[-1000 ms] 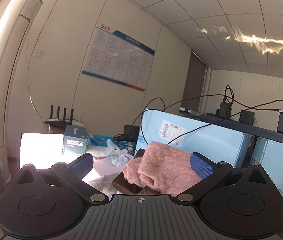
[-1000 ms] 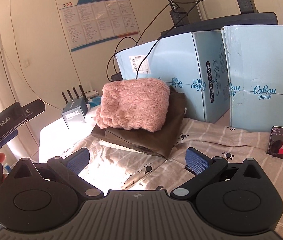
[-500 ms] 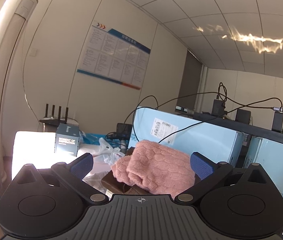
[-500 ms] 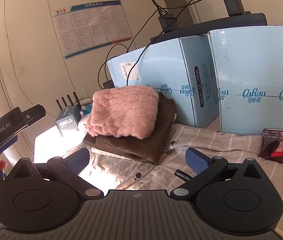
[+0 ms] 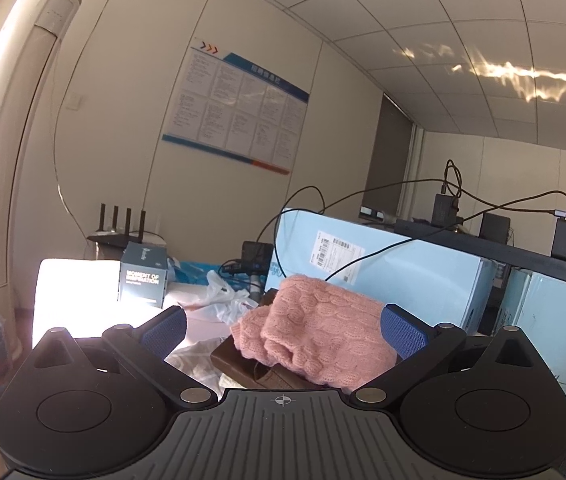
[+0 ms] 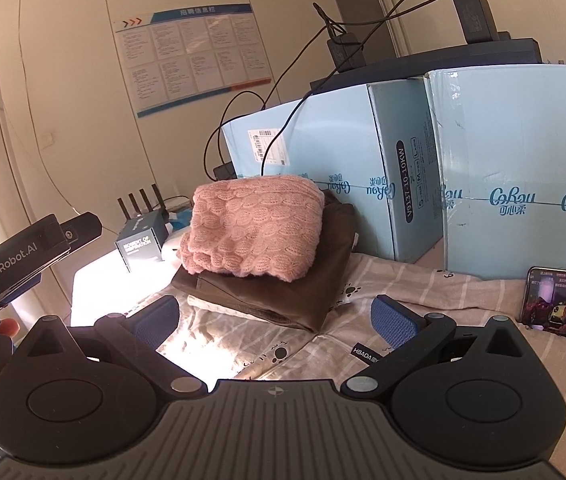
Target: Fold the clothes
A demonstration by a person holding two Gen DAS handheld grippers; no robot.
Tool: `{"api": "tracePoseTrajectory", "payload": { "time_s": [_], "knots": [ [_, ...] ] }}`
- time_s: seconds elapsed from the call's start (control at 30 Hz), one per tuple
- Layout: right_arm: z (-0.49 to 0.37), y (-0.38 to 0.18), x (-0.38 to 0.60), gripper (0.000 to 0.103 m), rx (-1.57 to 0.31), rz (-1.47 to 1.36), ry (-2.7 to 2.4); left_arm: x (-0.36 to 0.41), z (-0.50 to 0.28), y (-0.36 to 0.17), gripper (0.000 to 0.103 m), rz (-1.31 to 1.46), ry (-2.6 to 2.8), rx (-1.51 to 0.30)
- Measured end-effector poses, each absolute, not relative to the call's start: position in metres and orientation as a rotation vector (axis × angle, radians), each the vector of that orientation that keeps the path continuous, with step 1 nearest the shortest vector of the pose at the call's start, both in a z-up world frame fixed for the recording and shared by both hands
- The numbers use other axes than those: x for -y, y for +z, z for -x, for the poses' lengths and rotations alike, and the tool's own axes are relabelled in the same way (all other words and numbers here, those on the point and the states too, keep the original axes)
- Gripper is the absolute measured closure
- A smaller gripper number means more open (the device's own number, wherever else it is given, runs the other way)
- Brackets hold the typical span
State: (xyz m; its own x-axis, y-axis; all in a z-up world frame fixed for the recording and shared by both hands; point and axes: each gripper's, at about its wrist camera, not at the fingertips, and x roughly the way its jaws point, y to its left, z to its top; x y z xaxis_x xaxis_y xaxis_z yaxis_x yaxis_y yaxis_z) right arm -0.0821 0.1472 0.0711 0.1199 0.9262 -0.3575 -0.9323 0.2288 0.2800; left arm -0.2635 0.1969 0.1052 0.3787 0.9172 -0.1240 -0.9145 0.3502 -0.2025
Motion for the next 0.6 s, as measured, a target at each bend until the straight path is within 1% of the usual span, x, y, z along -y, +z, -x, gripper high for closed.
{"api": "tracePoseTrajectory", "payload": {
  "time_s": [0.6],
  "knots": [
    [0.0766,0.0723,-0.1445,0.0,-0.51,-0.007,1.352,-0.1972,0.2581,0.103,0.0,0.249,1.185,-0.007]
  ]
}}
